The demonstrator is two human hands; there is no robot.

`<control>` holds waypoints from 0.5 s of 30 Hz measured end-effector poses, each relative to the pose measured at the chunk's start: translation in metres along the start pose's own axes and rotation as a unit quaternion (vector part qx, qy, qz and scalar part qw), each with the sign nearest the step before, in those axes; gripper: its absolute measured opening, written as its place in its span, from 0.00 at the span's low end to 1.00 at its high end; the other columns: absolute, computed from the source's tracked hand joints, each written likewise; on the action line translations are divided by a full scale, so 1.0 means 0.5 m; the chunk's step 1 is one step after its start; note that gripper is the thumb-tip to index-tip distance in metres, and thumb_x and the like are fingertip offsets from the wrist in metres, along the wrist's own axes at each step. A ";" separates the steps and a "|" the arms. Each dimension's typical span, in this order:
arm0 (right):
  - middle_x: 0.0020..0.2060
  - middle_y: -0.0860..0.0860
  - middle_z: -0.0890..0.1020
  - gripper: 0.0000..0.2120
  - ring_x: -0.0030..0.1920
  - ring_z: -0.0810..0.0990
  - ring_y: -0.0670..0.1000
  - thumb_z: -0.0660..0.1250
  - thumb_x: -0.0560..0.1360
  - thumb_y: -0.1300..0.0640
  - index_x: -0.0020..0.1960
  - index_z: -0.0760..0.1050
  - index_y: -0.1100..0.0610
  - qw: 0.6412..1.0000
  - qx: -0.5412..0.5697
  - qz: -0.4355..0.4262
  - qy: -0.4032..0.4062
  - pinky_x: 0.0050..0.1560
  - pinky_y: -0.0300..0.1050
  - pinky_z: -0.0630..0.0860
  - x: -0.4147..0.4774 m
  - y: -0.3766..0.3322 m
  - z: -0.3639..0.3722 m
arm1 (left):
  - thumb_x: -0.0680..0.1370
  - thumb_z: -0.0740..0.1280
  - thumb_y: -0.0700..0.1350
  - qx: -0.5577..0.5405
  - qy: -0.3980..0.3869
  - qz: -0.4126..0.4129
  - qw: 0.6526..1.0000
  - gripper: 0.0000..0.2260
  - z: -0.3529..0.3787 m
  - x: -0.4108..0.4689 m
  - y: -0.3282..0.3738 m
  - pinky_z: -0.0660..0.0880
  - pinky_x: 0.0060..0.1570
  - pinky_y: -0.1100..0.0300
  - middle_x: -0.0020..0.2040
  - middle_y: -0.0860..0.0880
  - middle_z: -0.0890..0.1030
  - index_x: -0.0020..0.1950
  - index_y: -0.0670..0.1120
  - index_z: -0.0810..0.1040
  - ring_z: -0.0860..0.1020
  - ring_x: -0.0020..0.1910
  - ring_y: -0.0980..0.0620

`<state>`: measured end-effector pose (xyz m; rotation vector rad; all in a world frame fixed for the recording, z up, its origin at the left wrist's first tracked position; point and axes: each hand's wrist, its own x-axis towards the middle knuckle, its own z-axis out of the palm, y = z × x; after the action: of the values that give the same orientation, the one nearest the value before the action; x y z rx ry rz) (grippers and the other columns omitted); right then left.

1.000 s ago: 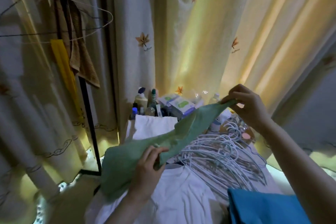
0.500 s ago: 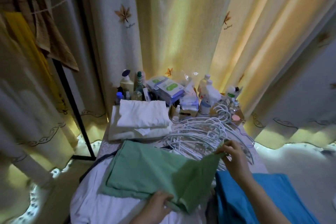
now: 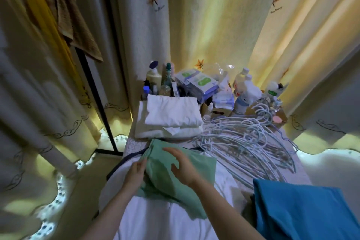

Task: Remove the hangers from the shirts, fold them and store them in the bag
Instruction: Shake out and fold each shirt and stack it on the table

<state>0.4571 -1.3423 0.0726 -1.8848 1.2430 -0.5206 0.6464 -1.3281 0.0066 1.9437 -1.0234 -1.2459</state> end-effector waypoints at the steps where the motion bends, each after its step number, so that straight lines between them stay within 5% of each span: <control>1: 0.68 0.57 0.70 0.27 0.69 0.68 0.56 0.59 0.71 0.75 0.69 0.67 0.62 0.997 0.014 0.039 0.058 0.70 0.42 0.61 -0.021 0.033 0.000 | 0.79 0.62 0.57 0.009 -0.011 0.005 1.000 0.19 -0.003 0.011 0.000 0.73 0.54 0.52 0.51 0.40 0.81 0.51 0.41 0.79 0.79 0.55 0.41; 4: 0.60 0.62 0.74 0.19 0.60 0.74 0.61 0.64 0.74 0.70 0.64 0.70 0.66 0.938 0.057 0.220 0.263 0.63 0.55 0.69 -0.085 0.144 -0.010 | 0.74 0.71 0.54 0.046 -0.023 0.008 0.999 0.18 -0.004 0.040 -0.001 0.76 0.52 0.48 0.45 0.41 0.84 0.46 0.38 0.81 0.81 0.48 0.42; 7: 0.54 0.61 0.77 0.15 0.53 0.78 0.60 0.65 0.77 0.61 0.61 0.70 0.65 0.869 0.101 0.405 0.266 0.50 0.47 0.73 -0.133 0.213 -0.020 | 0.72 0.72 0.45 0.092 0.035 0.005 0.995 0.08 0.000 0.047 -0.002 0.74 0.45 0.54 0.46 0.41 0.83 0.45 0.41 0.80 0.80 0.49 0.42; 11: 0.30 0.52 0.79 0.08 0.32 0.75 0.51 0.68 0.76 0.56 0.42 0.77 0.60 0.864 0.187 0.419 0.206 0.34 0.43 0.71 -0.147 0.222 -0.004 | 0.70 0.72 0.38 0.106 0.102 0.021 0.989 0.06 0.003 0.035 -0.023 0.73 0.43 0.51 0.44 0.35 0.81 0.42 0.39 0.76 0.80 0.45 0.37; 15: 0.46 0.57 0.83 0.10 0.44 0.83 0.56 0.70 0.73 0.63 0.53 0.76 0.61 0.846 0.332 0.379 0.174 0.43 0.48 0.81 -0.124 0.170 -0.006 | 0.71 0.74 0.42 0.111 0.010 -0.027 0.993 0.17 -0.007 0.042 -0.041 0.71 0.45 0.53 0.52 0.35 0.79 0.53 0.36 0.72 0.78 0.52 0.39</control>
<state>0.3799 -1.3044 0.0117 -0.6444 1.6361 -0.7375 0.6606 -1.3352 -0.0181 2.1603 -1.1470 -1.1810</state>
